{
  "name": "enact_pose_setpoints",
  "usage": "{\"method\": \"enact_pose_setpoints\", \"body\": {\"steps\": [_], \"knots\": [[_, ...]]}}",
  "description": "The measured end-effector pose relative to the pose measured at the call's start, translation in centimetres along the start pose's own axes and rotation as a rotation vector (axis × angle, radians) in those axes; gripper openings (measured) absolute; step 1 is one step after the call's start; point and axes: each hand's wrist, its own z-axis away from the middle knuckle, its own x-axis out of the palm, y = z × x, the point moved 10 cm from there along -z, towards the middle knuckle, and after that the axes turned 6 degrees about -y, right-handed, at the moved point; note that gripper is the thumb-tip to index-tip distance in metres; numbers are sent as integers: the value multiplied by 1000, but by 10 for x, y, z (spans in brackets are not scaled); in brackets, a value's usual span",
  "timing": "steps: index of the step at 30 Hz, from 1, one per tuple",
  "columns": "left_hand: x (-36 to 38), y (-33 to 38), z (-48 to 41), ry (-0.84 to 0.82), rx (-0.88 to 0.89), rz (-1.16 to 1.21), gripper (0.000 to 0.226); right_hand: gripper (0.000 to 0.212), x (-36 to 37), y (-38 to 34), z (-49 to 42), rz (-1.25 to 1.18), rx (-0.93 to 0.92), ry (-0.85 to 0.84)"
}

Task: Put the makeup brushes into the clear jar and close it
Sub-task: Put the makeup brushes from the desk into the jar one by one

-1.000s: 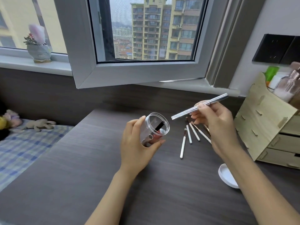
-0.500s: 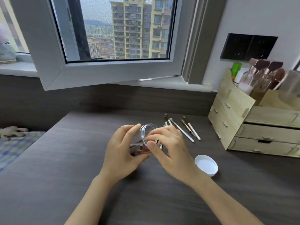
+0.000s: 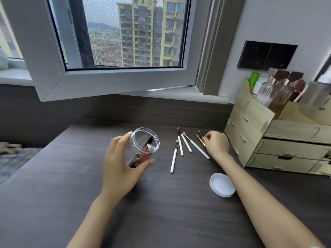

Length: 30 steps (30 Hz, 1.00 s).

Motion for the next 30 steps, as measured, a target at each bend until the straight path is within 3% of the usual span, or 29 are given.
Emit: {"method": "enact_pose_setpoints", "body": {"steps": [7, 10, 12, 14, 16, 18, 20, 22, 25, 30], "knots": [[-2, -5, 0, 18, -36, 9, 79, 31, 35, -13, -31, 286, 20, -173], [-4, -7, -1, 27, -54, 13, 78, 28, 42, -12, -37, 249, 56, -220], [-4, -7, -1, 29, -60, 14, 77, 27, 27, -19, -36, 165, 49, -167], [-4, -7, -2, 24, -60, 18, 77, 26, -6, -33, -32, -77, -16, -22], [-3, -4, -2, 16, -44, 26, 76, 24, -43, -51, -17, -590, -104, 52], [-1, -1, -2, 7, -18, 28, 76, 12, -69, -71, 12, -1175, -200, -17], [0, 2, -2, -4, -1, 27, 76, 6, -87, -99, 49, -1448, -330, -145], [2, 6, -1, -24, 18, 17, 76, 9, -99, -122, 86, -1415, -447, -185], [6, 12, 1, -54, 54, -15, 77, 20, -94, -146, 125, -1102, -551, -127], [14, 19, 4, -106, 101, -53, 82, 23, -56, -158, 141, -881, -511, -206]]}}
